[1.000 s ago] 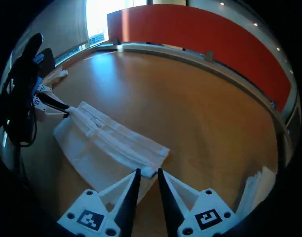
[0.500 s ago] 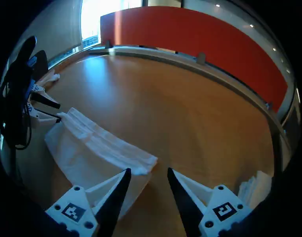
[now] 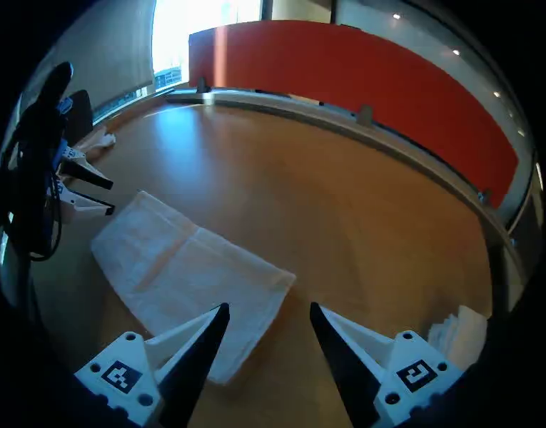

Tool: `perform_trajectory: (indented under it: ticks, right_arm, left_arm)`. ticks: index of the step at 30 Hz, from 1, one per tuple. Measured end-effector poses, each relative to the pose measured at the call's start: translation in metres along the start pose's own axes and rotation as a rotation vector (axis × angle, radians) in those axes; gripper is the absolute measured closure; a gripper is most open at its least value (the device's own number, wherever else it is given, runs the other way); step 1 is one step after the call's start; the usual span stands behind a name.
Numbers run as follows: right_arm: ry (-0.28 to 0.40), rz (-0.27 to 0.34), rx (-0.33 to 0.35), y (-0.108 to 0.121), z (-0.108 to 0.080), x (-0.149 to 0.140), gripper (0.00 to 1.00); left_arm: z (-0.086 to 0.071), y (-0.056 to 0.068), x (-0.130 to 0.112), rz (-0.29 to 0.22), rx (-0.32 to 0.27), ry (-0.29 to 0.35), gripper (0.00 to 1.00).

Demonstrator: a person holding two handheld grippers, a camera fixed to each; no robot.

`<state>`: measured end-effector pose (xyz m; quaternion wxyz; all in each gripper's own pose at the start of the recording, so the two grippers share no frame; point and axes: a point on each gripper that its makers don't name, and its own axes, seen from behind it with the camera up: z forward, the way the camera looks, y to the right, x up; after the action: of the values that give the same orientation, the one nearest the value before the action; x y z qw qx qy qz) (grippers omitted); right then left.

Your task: Fold towel

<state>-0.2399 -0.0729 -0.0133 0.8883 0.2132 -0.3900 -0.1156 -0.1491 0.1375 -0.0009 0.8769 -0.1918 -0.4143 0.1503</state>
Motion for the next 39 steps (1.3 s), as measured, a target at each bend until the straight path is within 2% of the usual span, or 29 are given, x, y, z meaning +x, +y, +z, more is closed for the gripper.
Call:
perform_trajectory:
  ticks: [18,28,39]
  right_arm:
    - [0.026,0.007,-0.011,-0.014,-0.051,-0.023,0.13]
    - [0.030,0.000,-0.001,-0.017,-0.054,-0.027,0.13]
    - [0.016,-0.061,0.038,-0.026,-0.048,-0.030,0.13]
  left_arm:
    - [-0.042,0.011,-0.038,-0.051,0.007,-0.005,0.19]
    - [-0.059,0.006,-0.047,-0.093,0.039,0.009,0.19]
    - [-0.088,-0.011,-0.076,-0.172,0.095,0.012,0.19]
